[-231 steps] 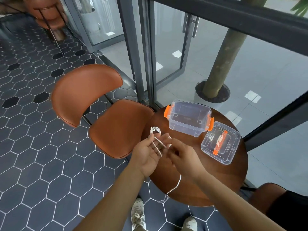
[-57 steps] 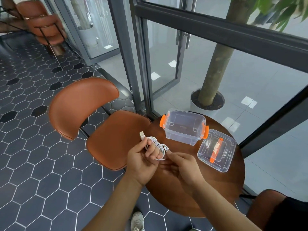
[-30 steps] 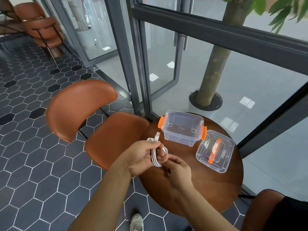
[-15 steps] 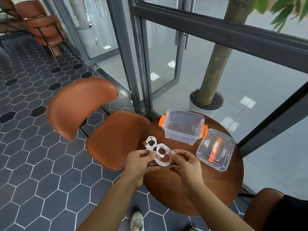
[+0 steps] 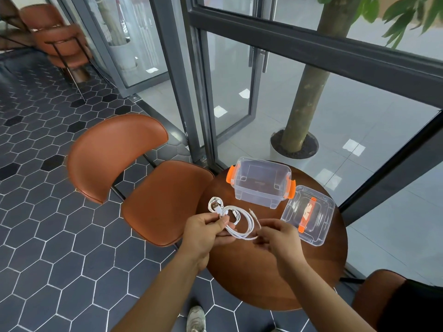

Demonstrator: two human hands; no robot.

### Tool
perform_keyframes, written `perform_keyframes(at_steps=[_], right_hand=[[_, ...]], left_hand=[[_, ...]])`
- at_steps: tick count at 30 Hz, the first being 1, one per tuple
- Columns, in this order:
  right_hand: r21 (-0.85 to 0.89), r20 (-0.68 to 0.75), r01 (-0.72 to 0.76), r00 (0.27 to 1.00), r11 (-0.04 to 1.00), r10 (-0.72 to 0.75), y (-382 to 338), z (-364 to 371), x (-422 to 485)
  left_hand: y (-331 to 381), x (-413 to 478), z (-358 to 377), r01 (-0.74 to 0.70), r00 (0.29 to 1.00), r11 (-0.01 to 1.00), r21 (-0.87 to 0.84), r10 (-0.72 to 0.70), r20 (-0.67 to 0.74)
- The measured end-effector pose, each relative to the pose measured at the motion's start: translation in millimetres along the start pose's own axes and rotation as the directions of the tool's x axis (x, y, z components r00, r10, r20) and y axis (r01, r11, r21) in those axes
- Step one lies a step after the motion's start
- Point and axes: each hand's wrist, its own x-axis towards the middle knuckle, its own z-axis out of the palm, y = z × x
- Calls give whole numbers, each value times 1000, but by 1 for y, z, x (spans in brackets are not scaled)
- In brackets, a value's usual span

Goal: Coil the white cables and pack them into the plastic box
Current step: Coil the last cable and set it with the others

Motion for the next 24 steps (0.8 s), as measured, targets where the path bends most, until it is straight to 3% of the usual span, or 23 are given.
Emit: perform_keyframes(at_steps=[5, 9, 17, 21, 24], right_hand=[[-77, 154, 16, 988, 997, -4, -1, -9, -2], [-125, 236, 109, 969, 986, -77, -1, -10, -2], [71, 285, 99, 951, 993, -115, -14, -4, 8], [111, 320, 67, 942, 992, -100, -20, 0, 8], [55, 383, 167, 907, 984, -175, -19, 4, 3]], left_hand=[[3, 1, -1, 19, 999, 1000, 5, -19, 26], [2, 3, 3, 51, 997, 997, 54, -54, 62], [6, 11, 5, 108, 994, 982, 153, -110, 5], [8, 11, 2, 74, 997, 972, 221, -69, -32], [8, 10, 2, 30, 1000, 966, 257, -30, -4]])
